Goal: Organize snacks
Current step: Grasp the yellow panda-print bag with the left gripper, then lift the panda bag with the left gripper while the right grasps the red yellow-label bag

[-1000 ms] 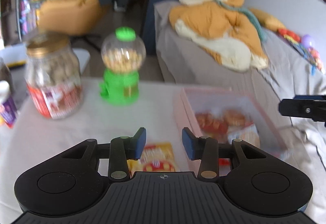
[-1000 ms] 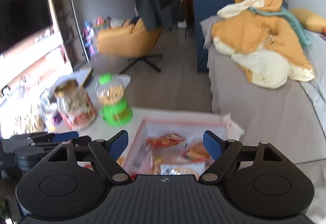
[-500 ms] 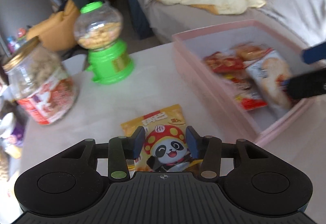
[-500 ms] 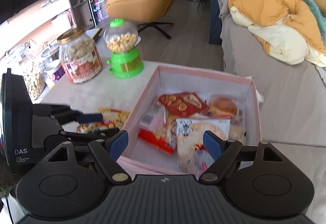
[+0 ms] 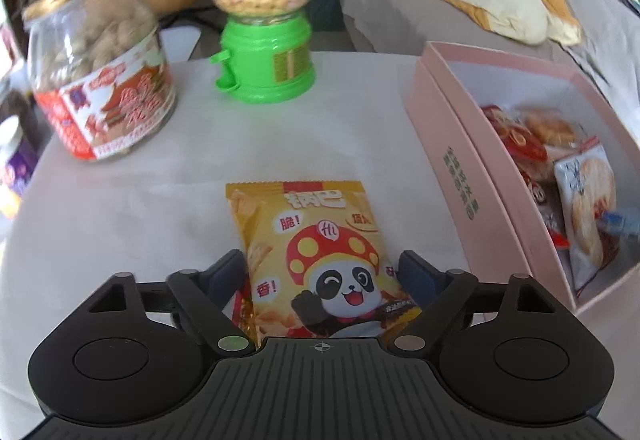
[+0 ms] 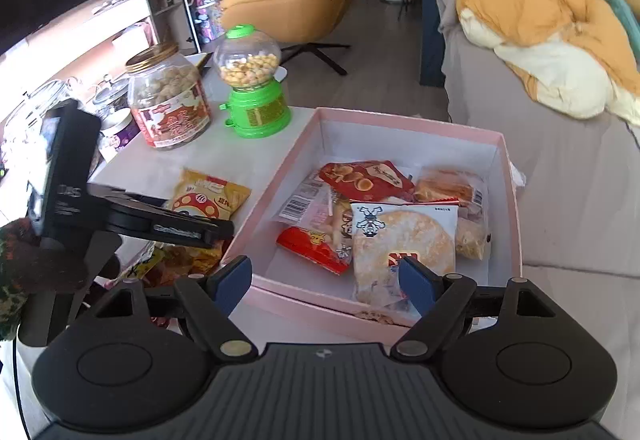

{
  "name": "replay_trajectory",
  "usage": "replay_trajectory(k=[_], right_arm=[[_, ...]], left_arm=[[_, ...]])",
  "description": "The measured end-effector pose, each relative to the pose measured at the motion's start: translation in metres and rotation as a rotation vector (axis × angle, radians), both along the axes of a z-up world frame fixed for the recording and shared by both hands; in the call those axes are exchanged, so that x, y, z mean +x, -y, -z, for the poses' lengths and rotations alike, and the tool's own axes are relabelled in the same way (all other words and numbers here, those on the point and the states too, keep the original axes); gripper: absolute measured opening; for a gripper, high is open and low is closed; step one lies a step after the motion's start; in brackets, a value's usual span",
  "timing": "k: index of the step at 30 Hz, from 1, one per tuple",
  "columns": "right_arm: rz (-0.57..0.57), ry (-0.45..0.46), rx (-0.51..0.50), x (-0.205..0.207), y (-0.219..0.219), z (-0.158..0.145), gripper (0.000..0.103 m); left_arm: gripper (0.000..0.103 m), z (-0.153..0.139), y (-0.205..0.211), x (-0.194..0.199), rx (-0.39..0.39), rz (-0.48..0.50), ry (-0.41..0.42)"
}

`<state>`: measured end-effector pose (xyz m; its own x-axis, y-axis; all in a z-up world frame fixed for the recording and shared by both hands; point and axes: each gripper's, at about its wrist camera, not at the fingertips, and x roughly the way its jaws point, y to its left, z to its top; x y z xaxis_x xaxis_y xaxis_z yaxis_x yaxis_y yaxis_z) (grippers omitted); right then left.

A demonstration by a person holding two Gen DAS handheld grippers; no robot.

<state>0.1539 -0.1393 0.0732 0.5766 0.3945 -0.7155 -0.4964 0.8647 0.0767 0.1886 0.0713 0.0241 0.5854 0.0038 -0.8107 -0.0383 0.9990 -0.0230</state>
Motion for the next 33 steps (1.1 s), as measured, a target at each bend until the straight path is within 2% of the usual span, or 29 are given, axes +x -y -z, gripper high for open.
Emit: replay_trajectory(k=[2,3,5,9,15,20,24,25,27,30,32,33], right_arm=[[-0.013,0.010,-0.002,-0.006,-0.004,-0.001,0.081],[-0.022,0.012,0.001,-0.010,-0.006,-0.003,0.081],[-0.044,0.009,0.015,-0.017,-0.010,-0.005,0.081],[-0.107,-0.012,0.047,-0.035,-0.027,-0.007,0.081],[-0.193,-0.150,0.116,-0.047,-0.080,0.012,0.082],[-0.121,-0.185,0.055,-0.042,-0.131,0.043,0.082],[-0.060,-0.227,0.043,-0.030,-0.158,0.065,0.083],[-0.048,-0.238,0.039,-0.026,-0.164,0.069,0.086],[-0.027,-0.197,0.026,-0.024,-0.175,0.071,0.093],[-0.026,-0.141,-0.047,-0.021,-0.196,0.078,0.103],[-0.031,-0.082,-0.138,-0.022,-0.210,0.083,0.103],[-0.037,-0.055,-0.151,-0.023,-0.215,0.084,0.103]], left_arm=[[0.064,-0.004,-0.005,-0.008,-0.028,0.015,0.037],[0.055,-0.006,-0.012,-0.014,-0.059,0.010,0.055],[0.052,-0.011,-0.029,-0.031,-0.099,-0.019,0.092],[0.043,-0.023,-0.062,-0.080,-0.116,-0.101,0.180],[0.043,-0.026,-0.092,-0.156,-0.168,-0.159,0.220],[0.043,-0.018,-0.100,-0.212,-0.182,-0.188,0.257],[0.043,-0.005,-0.103,-0.229,-0.176,-0.234,0.259],[0.044,-0.002,-0.102,-0.231,-0.173,-0.242,0.257],[0.044,0.003,-0.102,-0.236,-0.181,-0.252,0.276],[0.044,0.004,-0.102,-0.241,-0.191,-0.267,0.291],[0.044,0.005,-0.099,-0.242,-0.183,-0.261,0.295],[0.044,0.006,-0.098,-0.242,-0.181,-0.259,0.297]])
